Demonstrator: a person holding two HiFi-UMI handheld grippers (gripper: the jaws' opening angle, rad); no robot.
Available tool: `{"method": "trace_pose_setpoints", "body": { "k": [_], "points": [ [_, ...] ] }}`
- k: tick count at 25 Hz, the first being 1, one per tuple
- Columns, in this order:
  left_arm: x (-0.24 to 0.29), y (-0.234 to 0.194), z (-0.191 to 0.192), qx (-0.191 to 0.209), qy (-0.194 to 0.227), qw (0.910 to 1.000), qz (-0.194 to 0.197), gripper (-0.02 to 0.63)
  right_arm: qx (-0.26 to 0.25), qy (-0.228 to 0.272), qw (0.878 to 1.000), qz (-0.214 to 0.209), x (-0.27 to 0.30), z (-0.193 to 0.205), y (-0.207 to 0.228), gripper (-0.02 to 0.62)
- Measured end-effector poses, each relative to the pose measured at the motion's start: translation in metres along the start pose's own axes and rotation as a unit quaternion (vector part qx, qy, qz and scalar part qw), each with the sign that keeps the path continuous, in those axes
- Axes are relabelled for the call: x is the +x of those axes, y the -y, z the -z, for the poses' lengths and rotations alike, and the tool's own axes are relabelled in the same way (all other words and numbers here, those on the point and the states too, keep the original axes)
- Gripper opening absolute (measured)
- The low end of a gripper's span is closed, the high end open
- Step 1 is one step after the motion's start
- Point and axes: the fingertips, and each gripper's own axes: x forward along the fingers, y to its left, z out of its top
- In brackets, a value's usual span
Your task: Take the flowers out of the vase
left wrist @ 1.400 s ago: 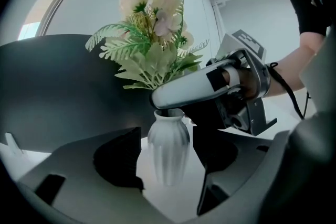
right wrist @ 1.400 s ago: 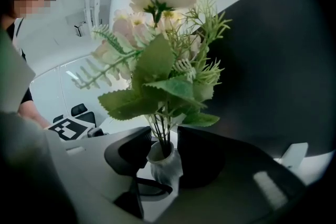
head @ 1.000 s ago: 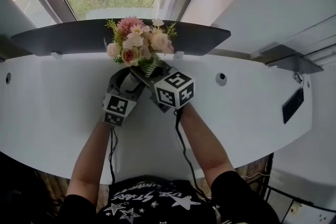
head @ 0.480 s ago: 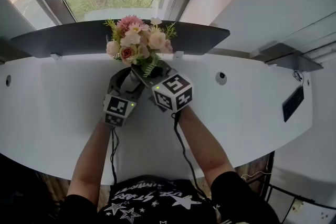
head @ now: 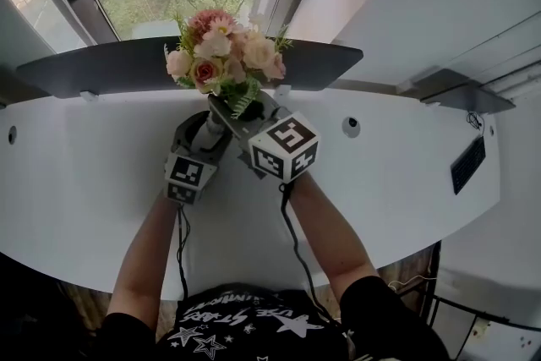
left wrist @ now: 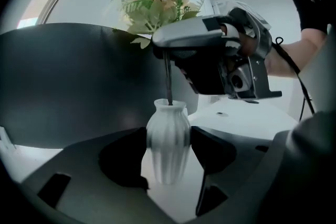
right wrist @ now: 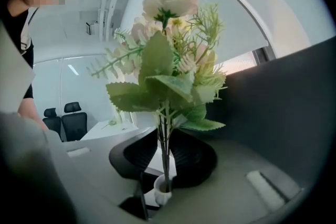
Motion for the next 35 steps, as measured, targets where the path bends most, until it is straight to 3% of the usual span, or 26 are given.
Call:
{"method": "trace_pose_setpoints", "body": {
  "k": [15,21,32,35],
  "points": [
    [-0.002,0.01,-0.002,0.018,-0.002,0.9997,0.013,0.278,-0.051,0.058,0.997,0.019,-0.038,-0.066,-0.025,0.071],
    [-0.017,0.001,-0.006,0.015,0.011,0.9998,-0.005,0.284,-0.064,0.073,0.995,0.032,-0.047,-0.08,-0.041,0.071],
    [-0.088,0.015,-0.044,0.001,0.019,0.9998,-0.001,0.282,-0.023,0.037,0.999,0.033,-0.069,-0.087,-0.076,0.066],
    [-0.117,0.019,-0.041,-0.014,0.03,0.9994,-0.005,0.282,-0.011,0.023,0.999,0.035,-0.076,-0.074,-0.093,0.064]
  ]
}}
